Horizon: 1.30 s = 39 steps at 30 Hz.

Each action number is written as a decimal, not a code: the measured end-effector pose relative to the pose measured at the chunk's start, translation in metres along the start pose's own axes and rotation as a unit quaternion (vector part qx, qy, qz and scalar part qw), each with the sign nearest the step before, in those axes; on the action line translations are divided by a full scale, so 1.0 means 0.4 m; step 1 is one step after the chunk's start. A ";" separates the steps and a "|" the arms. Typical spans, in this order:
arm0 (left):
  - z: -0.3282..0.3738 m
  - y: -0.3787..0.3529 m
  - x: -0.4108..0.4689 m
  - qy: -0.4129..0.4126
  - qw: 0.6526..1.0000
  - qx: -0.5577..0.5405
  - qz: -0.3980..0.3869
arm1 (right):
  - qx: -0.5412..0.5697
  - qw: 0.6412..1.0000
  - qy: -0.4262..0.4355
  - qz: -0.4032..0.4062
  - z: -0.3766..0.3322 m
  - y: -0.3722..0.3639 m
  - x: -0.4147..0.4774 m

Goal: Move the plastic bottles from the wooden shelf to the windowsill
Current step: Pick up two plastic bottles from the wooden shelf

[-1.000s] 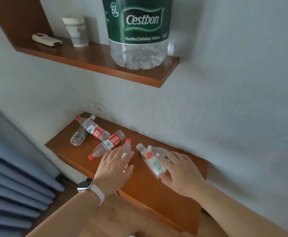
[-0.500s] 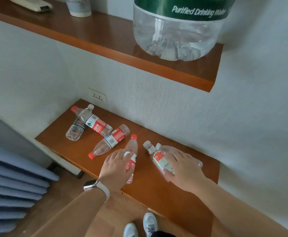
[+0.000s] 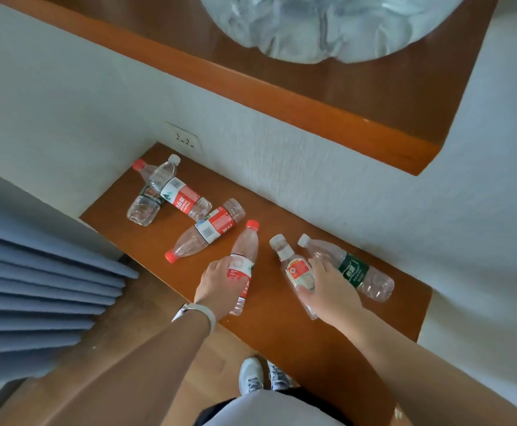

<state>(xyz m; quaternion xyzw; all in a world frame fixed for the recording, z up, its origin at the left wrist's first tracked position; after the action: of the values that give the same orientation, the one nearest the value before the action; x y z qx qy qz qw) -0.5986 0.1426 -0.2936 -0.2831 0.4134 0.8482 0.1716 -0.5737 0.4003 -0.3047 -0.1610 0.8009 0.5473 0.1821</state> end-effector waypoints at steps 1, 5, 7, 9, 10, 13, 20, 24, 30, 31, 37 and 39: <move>0.000 -0.004 0.009 0.009 1.000 -0.011 0.000 | 0.004 1.000 0.002 0.002 -0.004 -0.004 0.006; -0.008 -0.021 0.038 0.040 0.998 -0.039 -0.004 | 0.030 0.999 -0.027 -0.033 0.000 -0.034 0.026; -0.023 -0.031 0.048 0.059 0.997 -0.049 -0.010 | 0.046 0.996 -0.049 -0.058 0.009 -0.048 0.035; -0.037 -0.045 0.054 0.070 0.996 -0.059 -0.019 | 0.056 0.993 -0.068 -0.080 0.018 -0.058 0.043; -0.044 -0.053 0.056 0.075 0.995 -0.064 -0.024 | 0.058 0.992 -0.074 -0.089 0.018 -0.063 0.046; -0.058 -0.067 0.058 0.084 0.993 -0.078 -0.032 | 0.076 0.988 -0.092 -0.099 0.020 -0.067 0.052; -0.054 -0.058 0.031 0.068 0.991 -0.113 -0.025 | 0.163 0.974 -0.101 -0.123 0.035 -0.079 0.052; -0.052 -0.043 0.008 0.060 0.989 -0.138 -0.011 | 0.207 0.969 -0.070 -0.112 0.022 -0.077 0.049; -0.061 -0.022 -0.037 0.050 0.986 -0.161 0.018 | 0.262 0.960 -0.008 -0.095 -0.010 -0.066 0.049; -0.066 -0.020 -0.047 0.048 0.984 -0.168 0.023 | 0.268 0.959 0.000 -0.094 -0.014 -0.065 0.048; -0.120 0.005 -0.118 0.050 0.976 -0.209 0.047 | 0.255 0.963 0.018 -0.088 -0.031 -0.055 0.026; -0.144 0.016 -0.144 0.052 0.971 -0.224 0.059 | 0.252 0.963 0.033 -0.094 -0.051 -0.052 0.020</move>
<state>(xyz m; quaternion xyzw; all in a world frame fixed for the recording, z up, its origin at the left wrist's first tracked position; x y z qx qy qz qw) -0.5375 0.0895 -0.2827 -0.3332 0.2376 0.9119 0.0318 -0.5736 0.3736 -0.3186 -0.2021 0.9000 0.3023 0.2405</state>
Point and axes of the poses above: each hand's wrist, its own x-axis towards the middle knuckle, its own y-axis out of the back of the hand, z = x × y, the point moved 10 cm from there along x, towards the middle knuckle, and after that the axes turned 14 degrees about -z, right-handed, at the moved point
